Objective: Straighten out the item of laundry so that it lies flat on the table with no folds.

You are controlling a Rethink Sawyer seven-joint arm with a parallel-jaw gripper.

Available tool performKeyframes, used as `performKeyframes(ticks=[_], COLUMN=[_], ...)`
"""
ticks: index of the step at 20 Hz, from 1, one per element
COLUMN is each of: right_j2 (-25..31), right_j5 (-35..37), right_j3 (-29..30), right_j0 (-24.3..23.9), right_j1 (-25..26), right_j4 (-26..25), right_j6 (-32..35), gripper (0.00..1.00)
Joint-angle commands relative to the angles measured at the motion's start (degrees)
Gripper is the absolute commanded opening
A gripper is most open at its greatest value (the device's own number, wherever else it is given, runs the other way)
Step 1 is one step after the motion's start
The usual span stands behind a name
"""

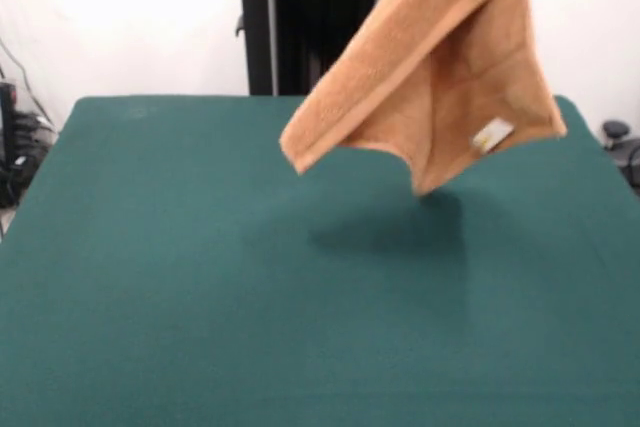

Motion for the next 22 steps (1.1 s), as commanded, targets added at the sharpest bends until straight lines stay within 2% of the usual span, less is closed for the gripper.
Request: performKeyframes(ticks=[1, 8, 18, 22], right_j2=[-1.43, -0.77, 0.14, -0.28], right_j5=[9.09, 9.0, 7.98, 7.2], right_j3=[-2.99, -4.92, -4.9, -3.36], right_j0=[2.29, 1.8, 1.53, 1.92], right_j1=[-1.67, 0.25, 0.78, -0.57], right_j4=[0.65, 0.89, 0.64, 0.44], right_j6=[19.86, 20.17, 20.49, 20.43], gripper=[0.0, 0.0, 0.0, 0.0])
